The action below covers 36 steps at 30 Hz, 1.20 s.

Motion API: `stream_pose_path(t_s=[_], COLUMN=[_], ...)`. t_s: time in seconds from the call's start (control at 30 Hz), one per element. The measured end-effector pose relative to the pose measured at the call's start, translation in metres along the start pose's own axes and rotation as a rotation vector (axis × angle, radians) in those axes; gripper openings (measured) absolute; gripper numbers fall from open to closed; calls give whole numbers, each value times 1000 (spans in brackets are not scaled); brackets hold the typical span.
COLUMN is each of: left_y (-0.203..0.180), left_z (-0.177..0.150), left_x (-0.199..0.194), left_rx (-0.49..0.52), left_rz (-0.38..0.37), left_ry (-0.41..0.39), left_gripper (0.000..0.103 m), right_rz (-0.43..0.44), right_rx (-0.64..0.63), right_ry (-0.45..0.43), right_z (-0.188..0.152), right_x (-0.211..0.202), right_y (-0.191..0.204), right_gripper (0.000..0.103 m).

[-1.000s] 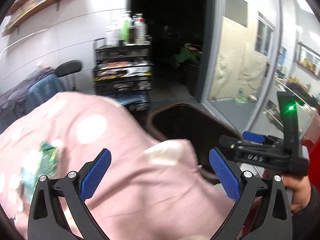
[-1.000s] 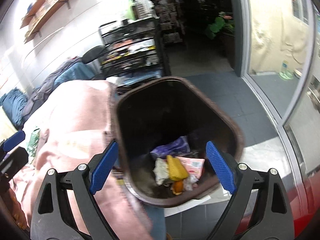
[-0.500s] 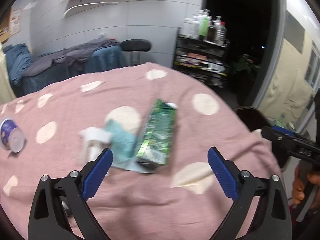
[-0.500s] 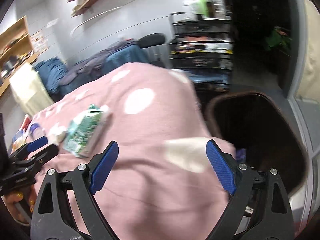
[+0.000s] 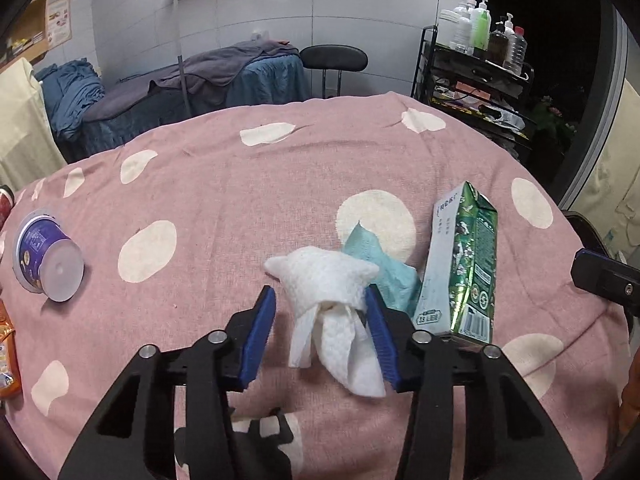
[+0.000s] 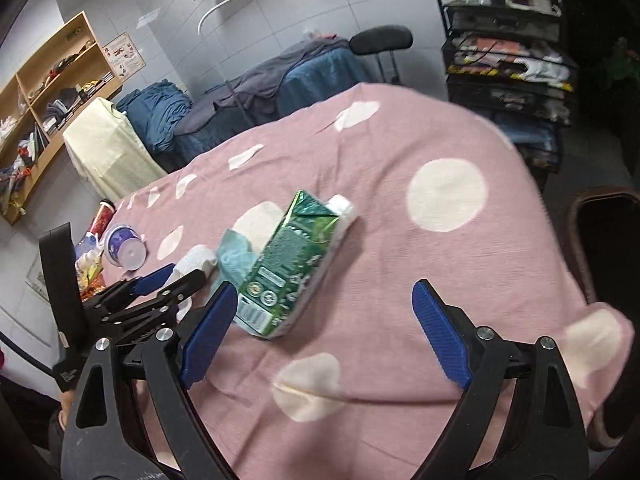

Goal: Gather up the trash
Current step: 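Grasp the white tissue with the left tool while the right tool grasps the green juice carton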

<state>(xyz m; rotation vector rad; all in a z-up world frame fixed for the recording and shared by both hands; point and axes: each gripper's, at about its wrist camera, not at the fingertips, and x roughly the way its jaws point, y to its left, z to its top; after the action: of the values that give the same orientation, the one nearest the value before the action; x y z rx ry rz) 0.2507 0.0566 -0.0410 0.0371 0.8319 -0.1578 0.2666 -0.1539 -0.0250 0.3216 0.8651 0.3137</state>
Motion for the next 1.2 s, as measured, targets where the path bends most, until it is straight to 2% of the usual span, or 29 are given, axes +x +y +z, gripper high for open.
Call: stream_pose_path(t_s=[0.03, 0.07, 0.27, 0.53, 0.63, 0.7, 0.8, 1.2], left_y=[2, 3, 6, 7, 5, 3, -2, -40], left_z=[0, -1, -8, -24, -27, -29, -32, -39], left_x=[2, 2, -18, -44, -47, -47, -50, -65], left_rx=[-6, -11, -54, -92, -102, -99, -94, -35], left_rz=[-2, -3, -19, -32, -43, -49, -62, -149], left_ry=[9, 12, -40, -94, -96, -96, -101, -129], left_gripper=[28, 26, 22, 22, 22, 22, 22, 22], right_rz=[7, 15, 60, 31, 51, 57, 70, 123], right_rx=[9, 18, 82, 121, 135, 134, 126, 65], right_ry=[17, 31, 141, 221, 218, 210, 181, 17], right_z=[3, 4, 15, 16, 15, 16, 17, 17], right_x=[7, 12, 58, 101, 101, 99, 89, 7], right_y=[3, 4, 18, 25, 22, 19, 19, 8], right_gripper=[88, 88, 87, 65, 63, 57, 52, 51])
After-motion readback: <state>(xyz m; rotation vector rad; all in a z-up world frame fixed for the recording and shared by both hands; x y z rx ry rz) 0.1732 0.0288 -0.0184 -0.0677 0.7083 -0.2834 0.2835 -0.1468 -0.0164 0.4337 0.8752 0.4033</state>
